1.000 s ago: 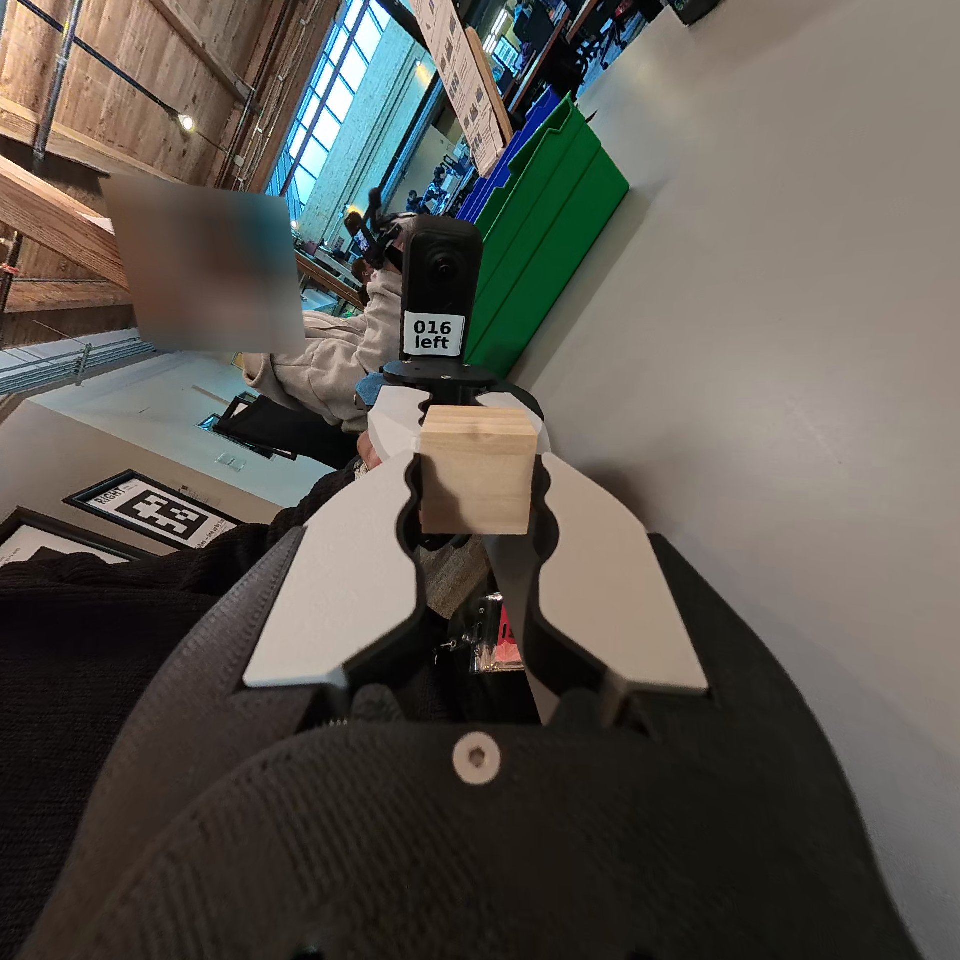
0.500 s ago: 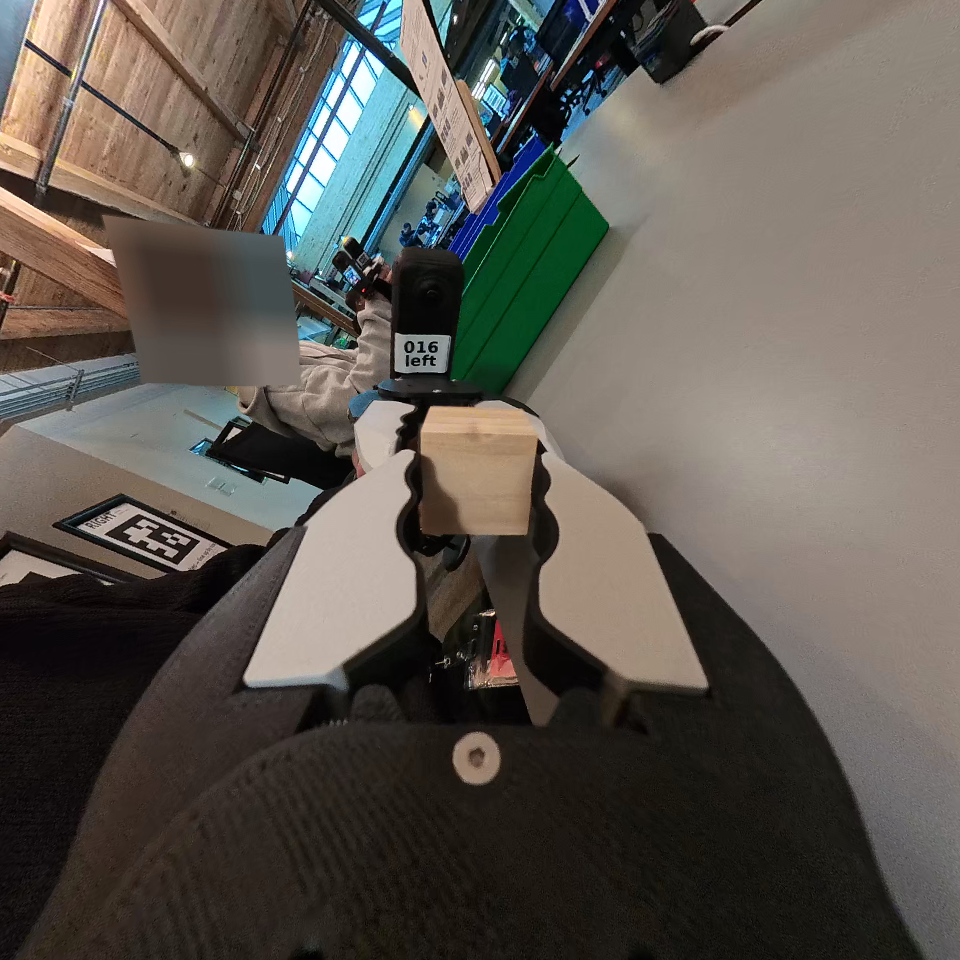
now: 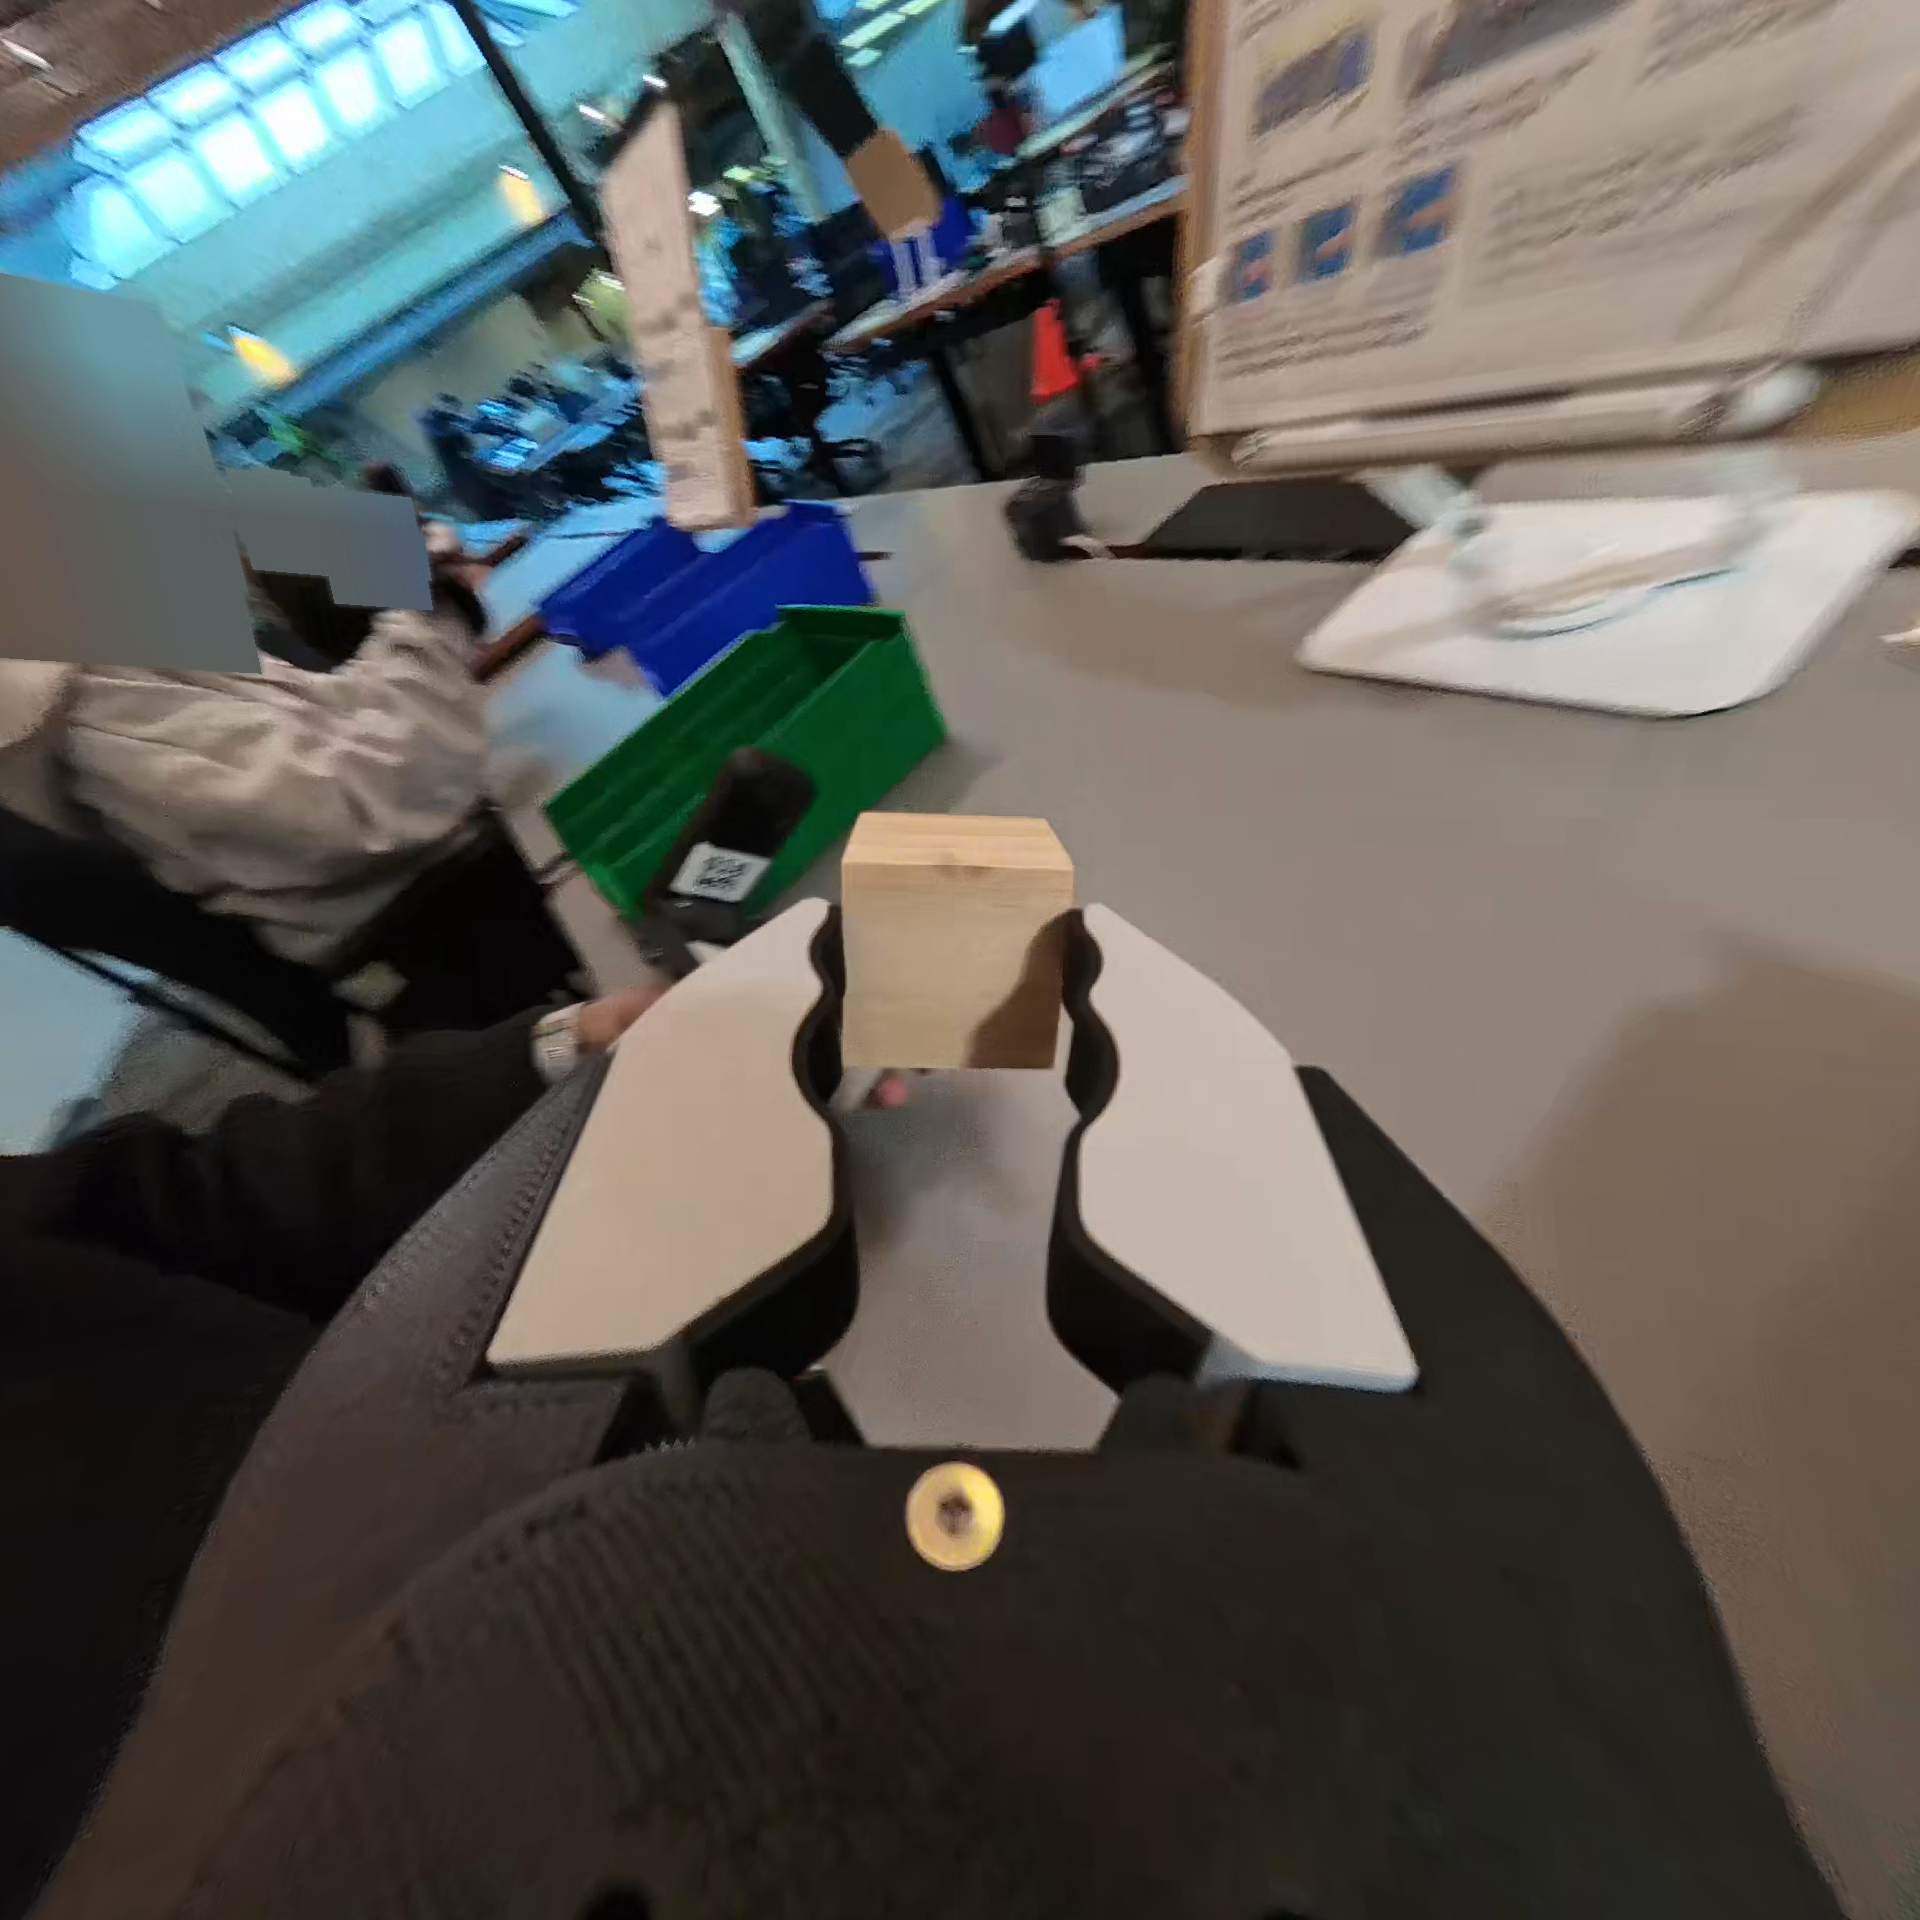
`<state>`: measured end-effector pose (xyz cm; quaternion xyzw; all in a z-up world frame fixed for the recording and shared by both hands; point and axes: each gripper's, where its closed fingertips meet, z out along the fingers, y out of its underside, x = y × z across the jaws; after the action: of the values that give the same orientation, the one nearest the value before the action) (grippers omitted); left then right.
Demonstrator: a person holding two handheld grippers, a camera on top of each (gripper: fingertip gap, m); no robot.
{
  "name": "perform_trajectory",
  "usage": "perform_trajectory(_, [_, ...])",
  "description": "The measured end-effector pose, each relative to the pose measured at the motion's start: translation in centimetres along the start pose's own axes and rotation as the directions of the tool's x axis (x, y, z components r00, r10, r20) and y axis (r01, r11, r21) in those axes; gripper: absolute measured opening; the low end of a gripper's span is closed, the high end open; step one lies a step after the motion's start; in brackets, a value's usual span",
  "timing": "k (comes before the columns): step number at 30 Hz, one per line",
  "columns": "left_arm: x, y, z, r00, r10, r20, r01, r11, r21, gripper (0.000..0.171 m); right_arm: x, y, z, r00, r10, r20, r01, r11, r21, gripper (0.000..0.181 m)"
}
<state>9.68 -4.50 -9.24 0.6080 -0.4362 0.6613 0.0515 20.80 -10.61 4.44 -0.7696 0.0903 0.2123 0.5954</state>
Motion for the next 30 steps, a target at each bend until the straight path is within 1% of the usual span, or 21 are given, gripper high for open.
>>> perform_trajectory(3, [0.1, 0.3, 0.3, 1.000, -0.004, -0.008, 0.004, 1.000, -0.013, 0.072, 5.1, -3.8, -4.2, 0.974, -0.068, -0.218, 0.060, 0.997, -0.044, 0.041])
perform_trajectory(5, [0.2, 0.5, 0.5, 1.000, 0.007, -0.002, -0.007, 1.000, -0.022, 0.071, 9.6, -5.2, -6.8, 0.923, -0.097, -0.373, 0.063, 0.993, -0.103, 0.041])
perform_trajectory(6, [0.1, 0.6, 0.6, 1.000, 0.012, 0.001, -0.012, 1.000, -0.028, 0.071, 12.0, -5.4, -7.9, 0.894, -0.099, -0.438, 0.043, 0.990, -0.136, 0.041])
perform_trajectory(8, [0.0, 0.9, 0.9, 1.000, 0.019, 0.006, -0.018, 0.999, -0.046, 0.071, 16.6, -4.9, -9.9, 0.827, -0.102, -0.553, -0.018, 0.978, -0.207, 0.042])
perform_trajectory(10, [-0.1, 1.6, 1.3, 1.000, 0.016, 0.004, -0.016, 0.997, -0.075, 0.071, 20.6, -3.4, -11.3, 0.767, -0.102, -0.634, -0.103, 0.955, -0.278, 0.042])
perform_trajectory(12, [-0.2, 2.1, 1.6, 1.000, 0.012, 0.001, -0.012, 0.995, -0.099, 0.071, 23.4, -1.5, -12.3, 0.718, -0.111, -0.687, -0.191, 0.917, -0.349, 0.042])
perform_trajectory(14, [-0.1, 2.5, 1.9, 1.000, 0.013, -0.006, -0.013, 0.994, -0.113, 0.070, 25.7, 0.3, -13.2, 0.668, -0.159, -0.727, -0.259, 0.866, -0.427, 0.042])
perform_trajectory(16, [0.0, 2.9, 2.1, 1.000, 0.016, -0.008, -0.016, 0.992, -0.125, 0.070, 27.6, 1.7, -13.9, 0.626, -0.208, -0.752, -0.315, 0.815, -0.487, 0.042])
perform_trajectory(18, [0.1, 3.3, 2.3, 1.000, 0.019, -0.007, -0.020, 0.990, -0.138, 0.070, 29.0, 3.0, -14.3, 0.598, -0.224, -0.770, -0.374, 0.771, -0.515, 0.042])
perform_trajectory(23, [0.2, 3.7, 2.5, 1.000, 0.030, -0.003, -0.030, 0.988, -0.153, 0.070, 30.8, 6.3, -14.7, 0.573, -0.210, -0.792, -0.507, 0.668, -0.545, 0.042])
perform_trajectory(27, [0.2, 3.8, 2.6, 1.000, 0.024, -0.006, -0.024, 0.988, -0.156, 0.070, 31.0, 7.8, -14.4, 0.577, -0.193, -0.794, -0.549, 0.627, -0.552, 0.042])
perform_trajectory(30, [0.2, 3.9, 2.7, 1.000, 0.022, -0.007, -0.023, 0.987, -0.162, 0.070, 31.1, 8.0, -14.2, 0.577, -0.190, -0.794, -0.557, 0.620, -0.553, 0.042])
